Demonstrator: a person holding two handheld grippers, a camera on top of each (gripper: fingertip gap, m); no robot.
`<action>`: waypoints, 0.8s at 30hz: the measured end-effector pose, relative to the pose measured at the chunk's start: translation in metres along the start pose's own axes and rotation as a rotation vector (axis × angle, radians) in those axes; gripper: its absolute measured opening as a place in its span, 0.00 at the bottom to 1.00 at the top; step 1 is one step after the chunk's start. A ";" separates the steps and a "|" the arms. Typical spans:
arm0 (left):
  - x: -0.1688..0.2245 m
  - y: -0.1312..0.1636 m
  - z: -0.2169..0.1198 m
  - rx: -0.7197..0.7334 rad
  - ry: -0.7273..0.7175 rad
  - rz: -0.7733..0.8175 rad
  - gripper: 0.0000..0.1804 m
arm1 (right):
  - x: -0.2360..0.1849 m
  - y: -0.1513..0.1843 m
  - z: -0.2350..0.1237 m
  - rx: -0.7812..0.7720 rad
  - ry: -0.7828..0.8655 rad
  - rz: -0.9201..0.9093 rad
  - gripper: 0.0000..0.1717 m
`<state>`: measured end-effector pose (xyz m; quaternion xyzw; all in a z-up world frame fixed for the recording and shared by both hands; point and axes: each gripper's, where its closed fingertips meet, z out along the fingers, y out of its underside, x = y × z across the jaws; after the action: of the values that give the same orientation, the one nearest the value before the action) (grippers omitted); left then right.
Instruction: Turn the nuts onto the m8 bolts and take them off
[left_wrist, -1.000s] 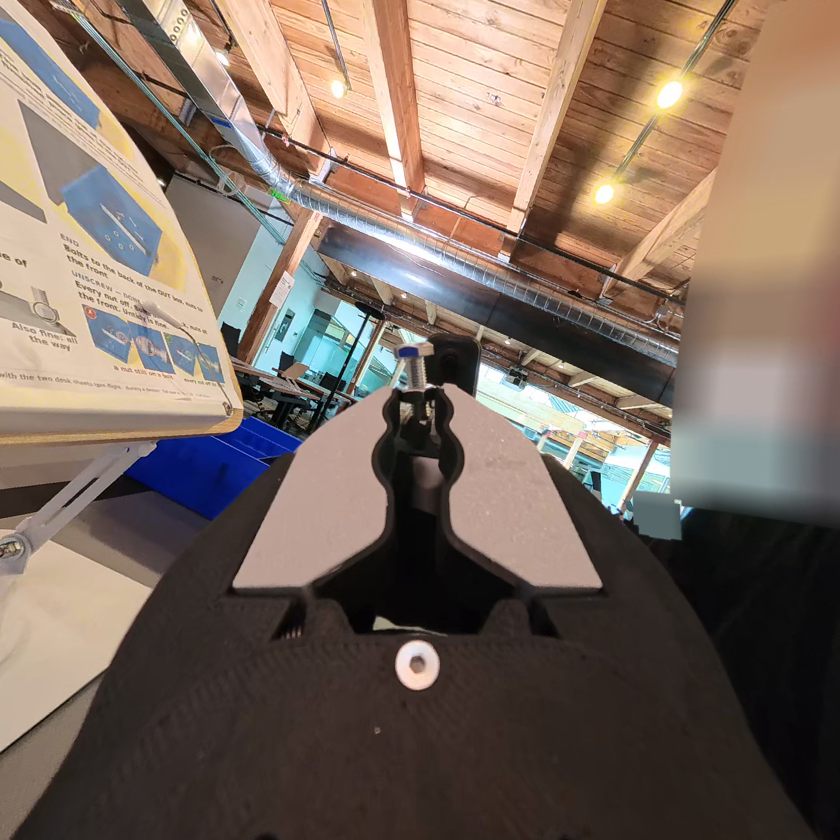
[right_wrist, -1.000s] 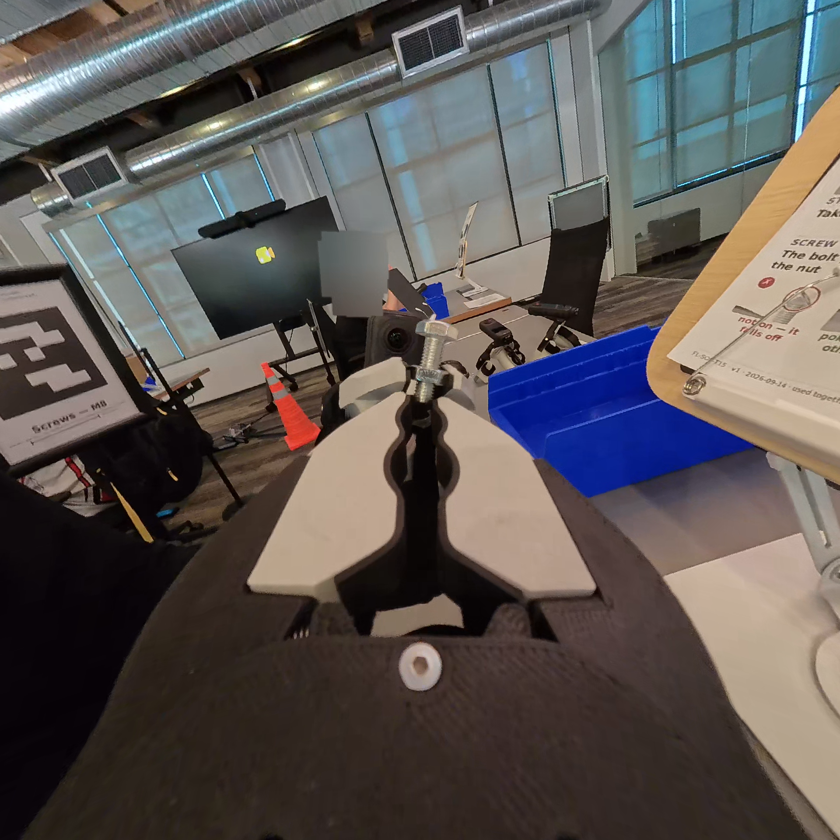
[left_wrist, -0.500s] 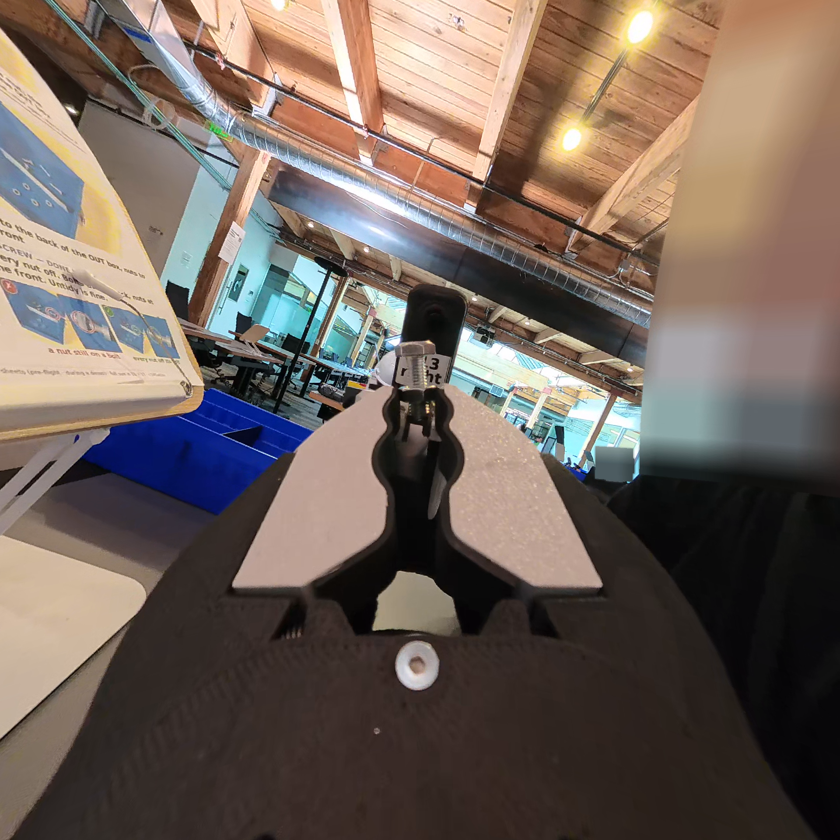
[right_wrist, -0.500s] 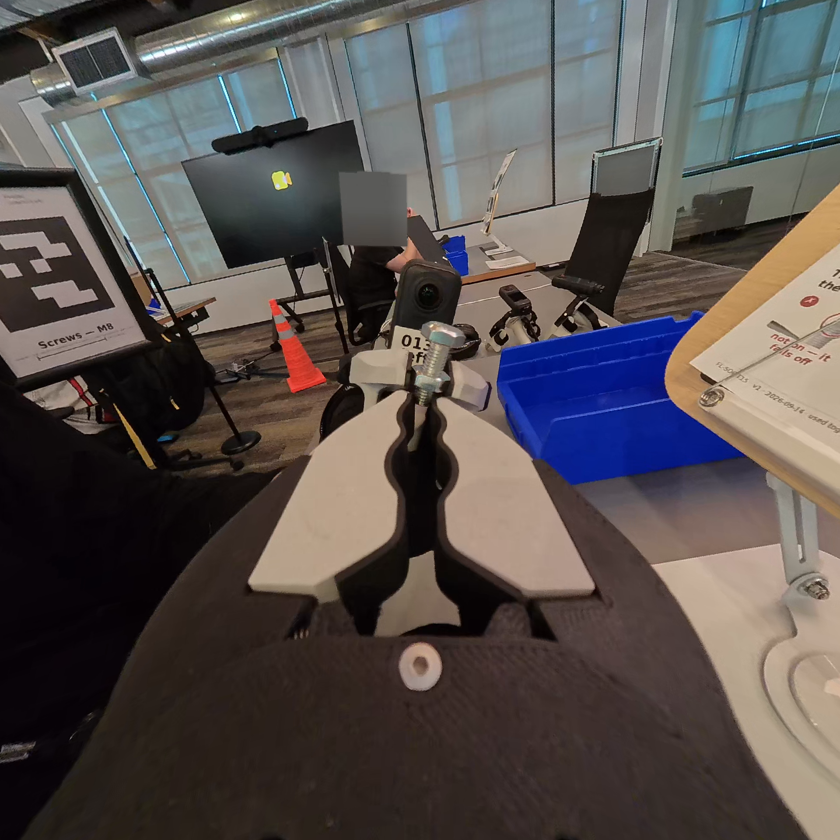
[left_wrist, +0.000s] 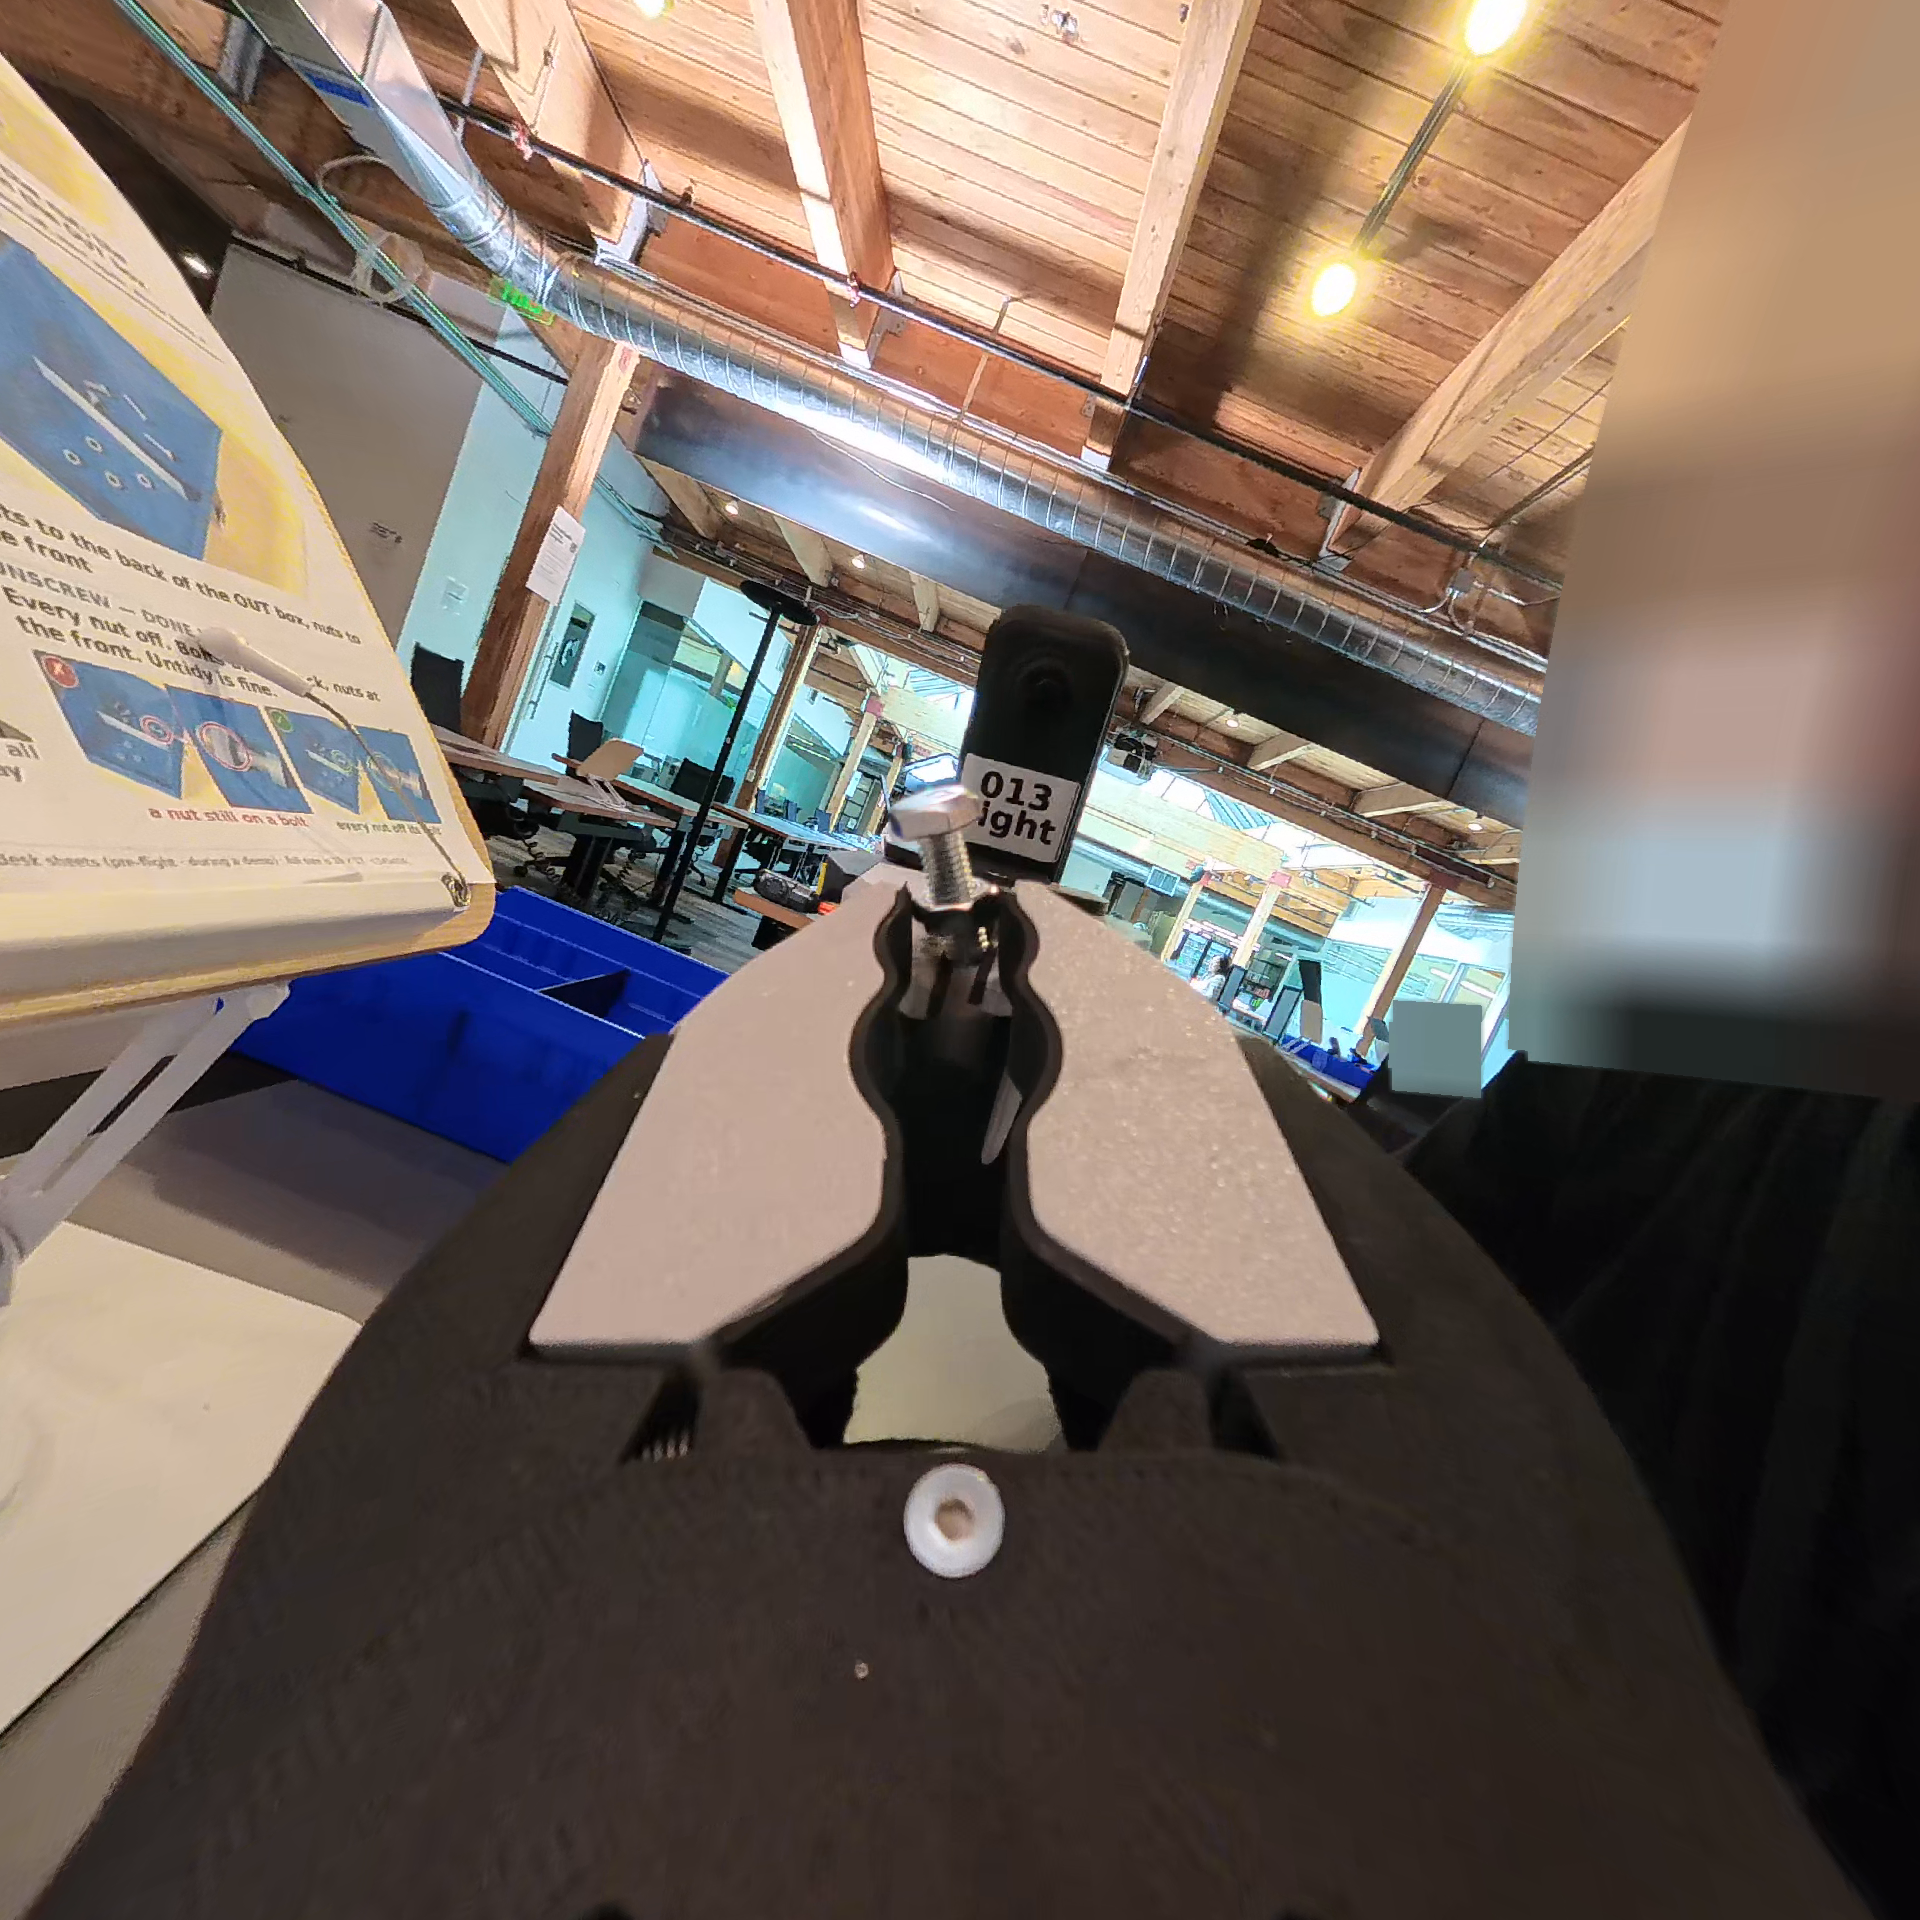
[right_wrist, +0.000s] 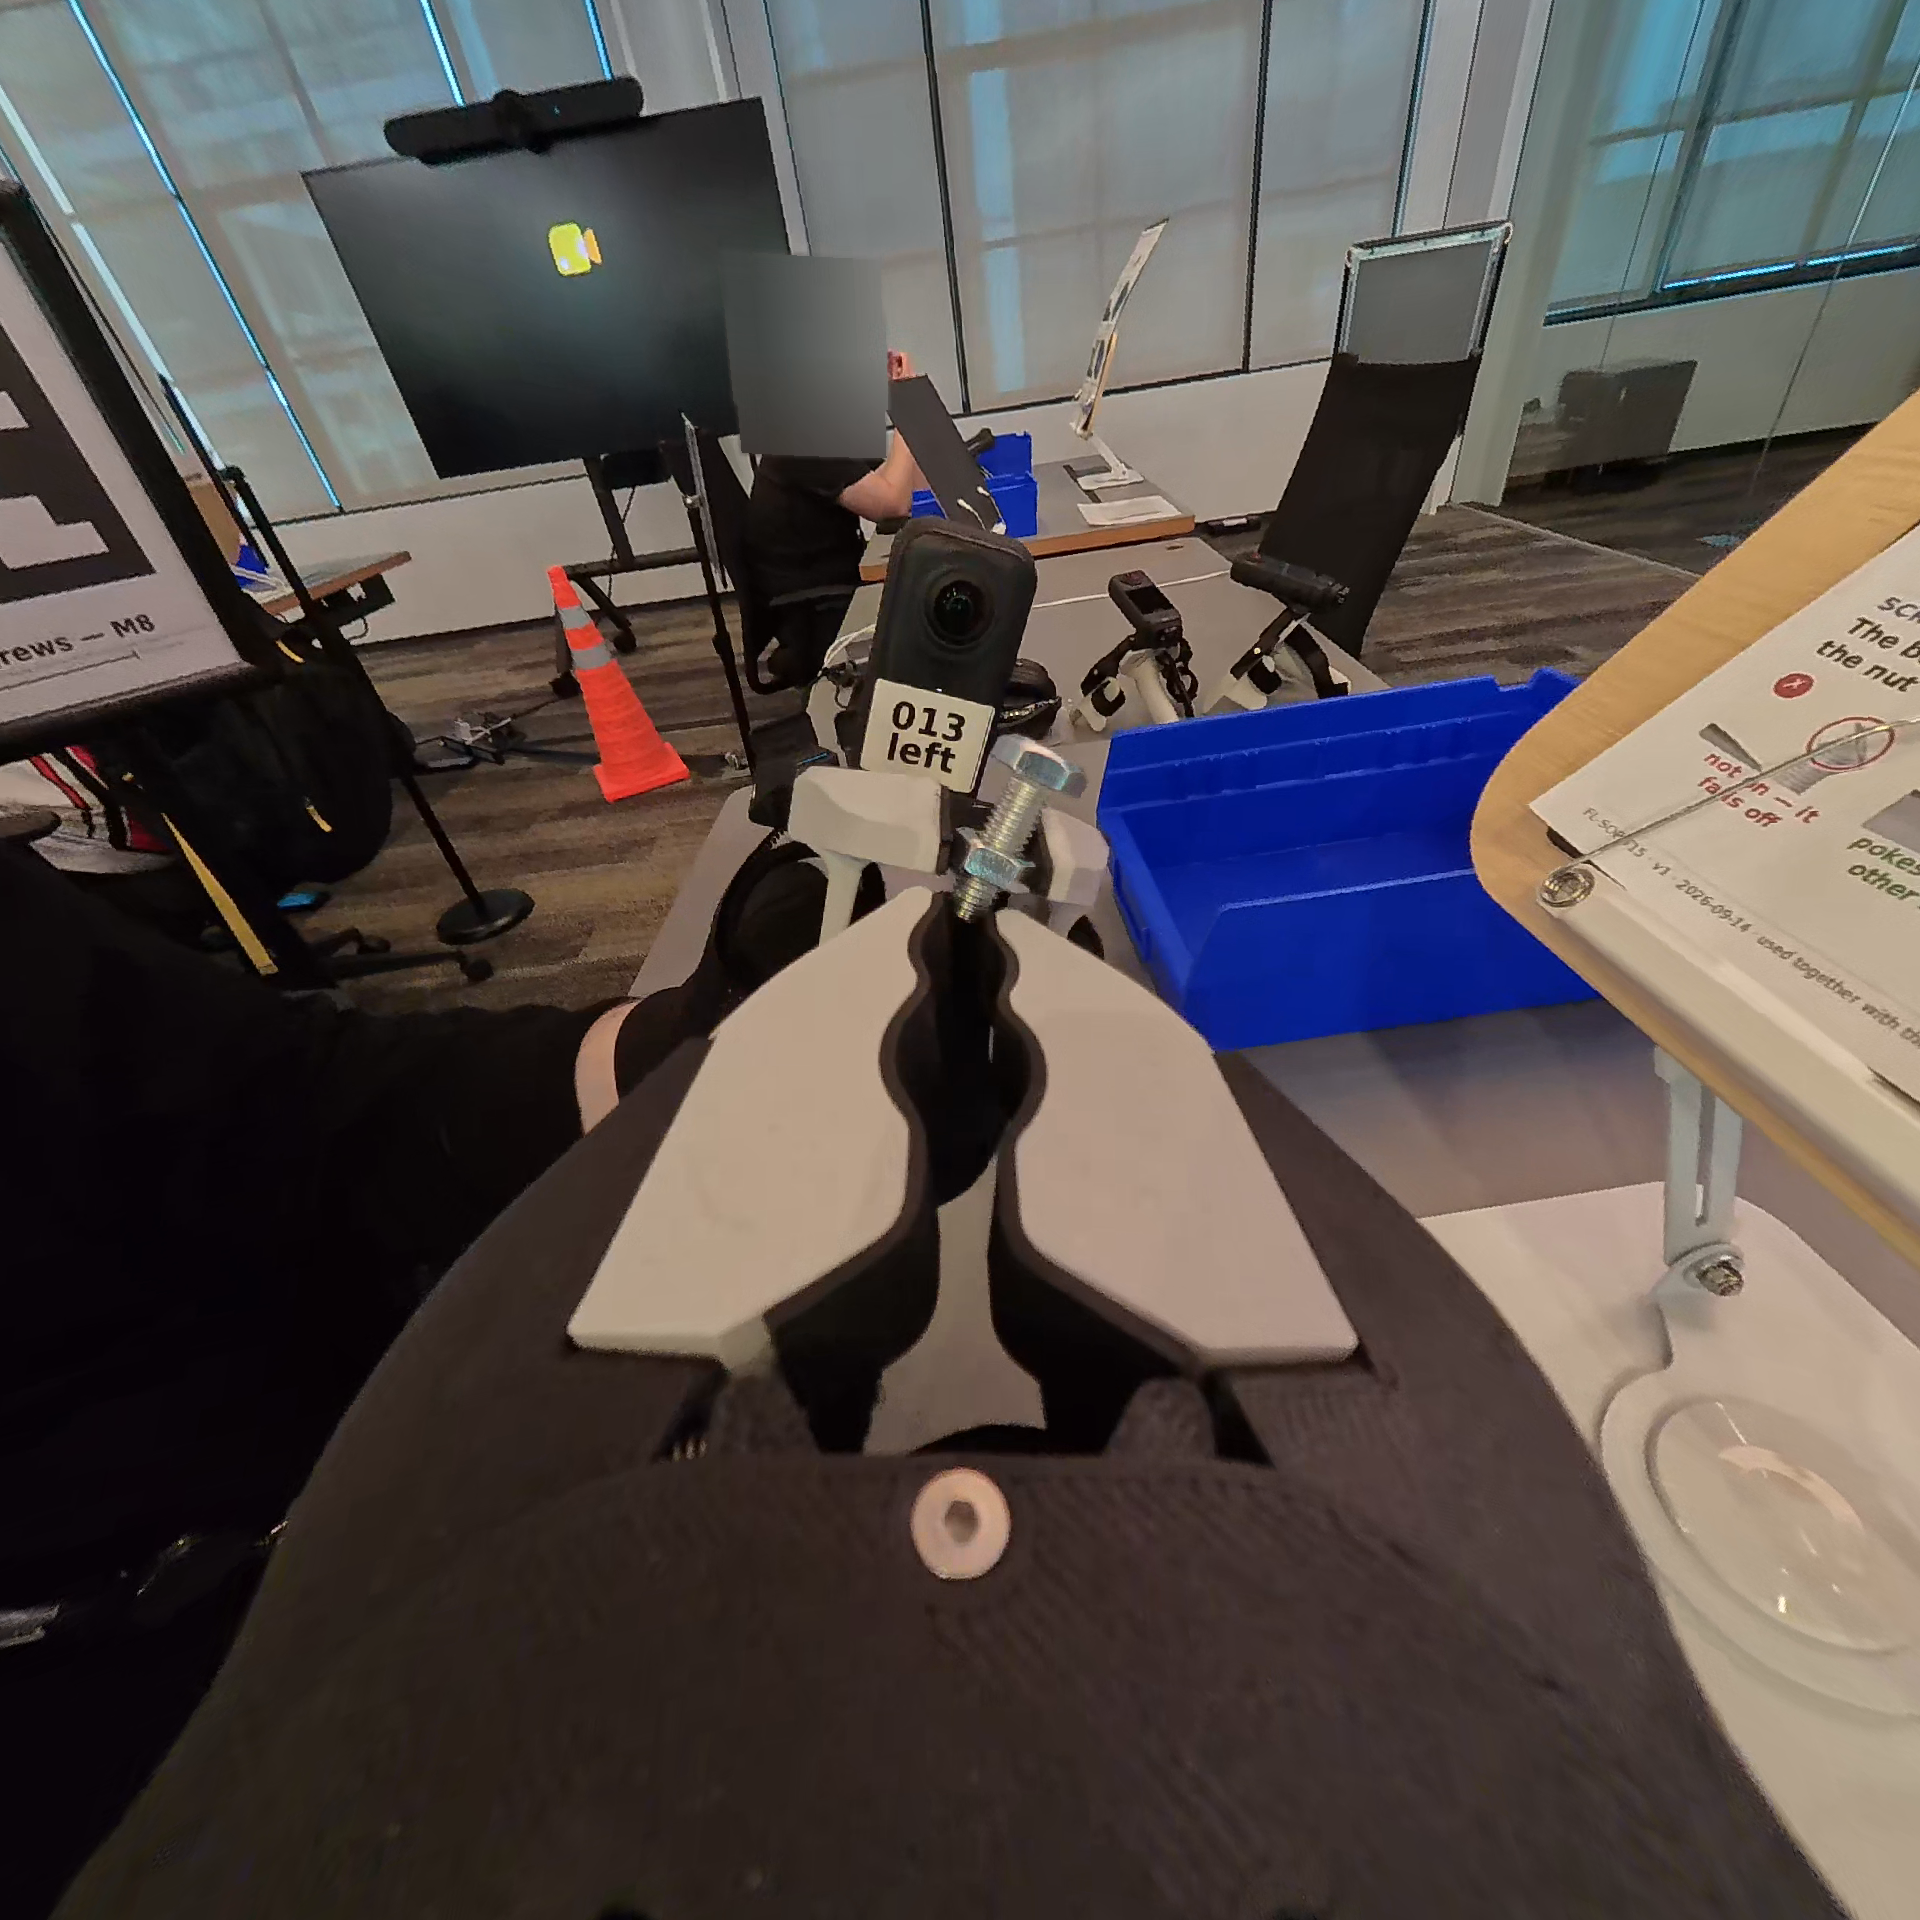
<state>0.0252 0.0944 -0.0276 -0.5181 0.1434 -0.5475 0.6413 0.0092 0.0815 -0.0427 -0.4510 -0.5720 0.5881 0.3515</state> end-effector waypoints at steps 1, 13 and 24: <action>0.000 0.000 0.000 -0.005 -0.004 0.005 0.09 | 0.000 0.000 0.000 -0.002 0.003 -0.004 0.03; 0.000 0.001 -0.002 -0.027 -0.013 0.016 0.09 | 0.001 0.002 -0.005 -0.048 0.007 -0.044 0.03; 0.004 -0.005 -0.004 -0.050 -0.010 0.040 0.08 | 0.002 0.013 -0.006 -0.123 0.010 -0.099 0.02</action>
<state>0.0207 0.0899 -0.0241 -0.5339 0.1643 -0.5281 0.6396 0.0158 0.0844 -0.0551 -0.4459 -0.6268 0.5316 0.3544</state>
